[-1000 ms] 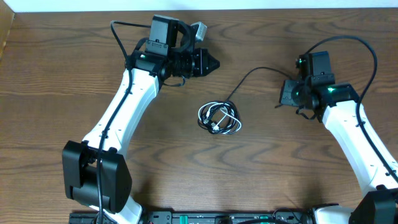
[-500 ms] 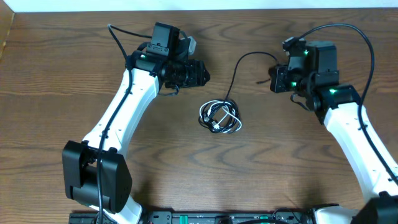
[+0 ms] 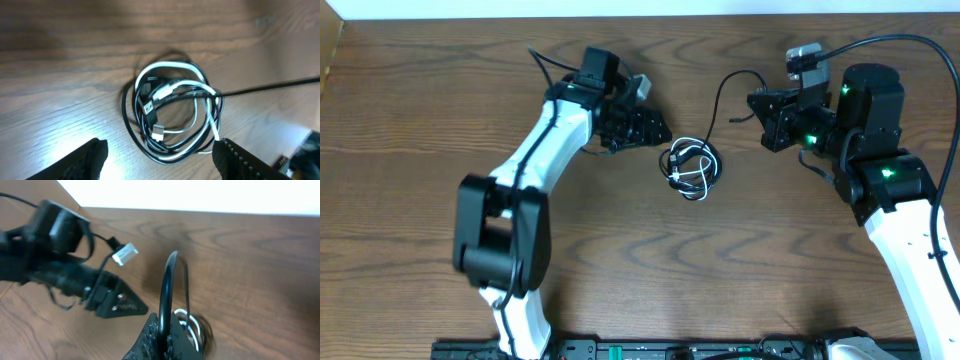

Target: Untangle cables

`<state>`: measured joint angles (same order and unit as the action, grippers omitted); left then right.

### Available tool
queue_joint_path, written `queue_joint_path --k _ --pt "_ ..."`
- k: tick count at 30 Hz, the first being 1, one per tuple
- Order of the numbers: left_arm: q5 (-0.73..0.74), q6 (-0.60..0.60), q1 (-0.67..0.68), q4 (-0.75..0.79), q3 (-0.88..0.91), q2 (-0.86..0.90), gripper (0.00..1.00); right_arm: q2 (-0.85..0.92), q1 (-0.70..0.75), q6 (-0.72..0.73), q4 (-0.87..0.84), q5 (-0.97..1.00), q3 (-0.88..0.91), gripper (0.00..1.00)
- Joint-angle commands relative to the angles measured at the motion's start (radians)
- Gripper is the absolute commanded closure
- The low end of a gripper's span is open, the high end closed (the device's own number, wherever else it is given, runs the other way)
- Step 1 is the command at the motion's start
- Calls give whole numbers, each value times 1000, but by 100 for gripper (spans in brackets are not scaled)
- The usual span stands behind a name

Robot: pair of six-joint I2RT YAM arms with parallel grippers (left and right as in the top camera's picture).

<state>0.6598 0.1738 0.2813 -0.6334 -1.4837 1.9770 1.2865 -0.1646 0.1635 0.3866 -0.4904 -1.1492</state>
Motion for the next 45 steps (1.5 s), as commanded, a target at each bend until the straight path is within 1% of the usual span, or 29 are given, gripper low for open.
queue_joint_path --k 1,4,10,11,12,13,14,20,23,25,26,28,30,32,34,38,40,45 --pt "149 -59 -5 20 -8 83 28 -4 7 -16 29 -18 -16 99" --pt "197 -66 -5 26 -8 131 29 -4 7 -16 45 -17 -16 99" --pt "192 -65 -5 18 -8 172 41 -3 8 -24 71 -5 -16 99" --pt "192 -65 -5 17 -8 172 44 -3 8 -24 74 -5 -16 99" --pt "192 -64 -5 14 -8 172 51 -3 8 -23 78 3 -16 99" --pt "184 -58 -5 6 -8 172 55 -3 8 -23 81 9 -16 99" --pt "171 -47 -5 -6 -8 172 58 -3 8 -23 82 14 -16 99" --pt "47 -29 22 -85 -8 172 59 -2 8 -23 86 18 -16 99" --pt "-17 18 47 -88 -8 172 59 5 8 -23 86 21 -16 99" --pt "-68 49 59 -80 -8 172 62 12 8 -23 89 21 -16 99" --pt "-90 63 64 -76 -8 172 65 16 8 -23 89 21 -16 99" --pt "-111 76 68 -59 -8 172 67 24 8 -23 93 21 -16 99" --pt "-111 76 68 -39 -8 172 72 32 8 -23 96 21 -16 99" --pt "-111 76 68 -20 -8 172 79 40 8 -23 100 21 -16 99" --pt "-111 76 68 -8 -9 172 92 50 8 -23 106 21 -16 99" --pt "-111 72 68 3 -17 146 92 87 8 -23 123 35 -16 99" --pt "-111 45 68 3 -28 119 93 109 8 -23 134 37 -15 99" --pt "-111 2 68 27 -35 -8 93 182 8 -23 137 36 -15 99"
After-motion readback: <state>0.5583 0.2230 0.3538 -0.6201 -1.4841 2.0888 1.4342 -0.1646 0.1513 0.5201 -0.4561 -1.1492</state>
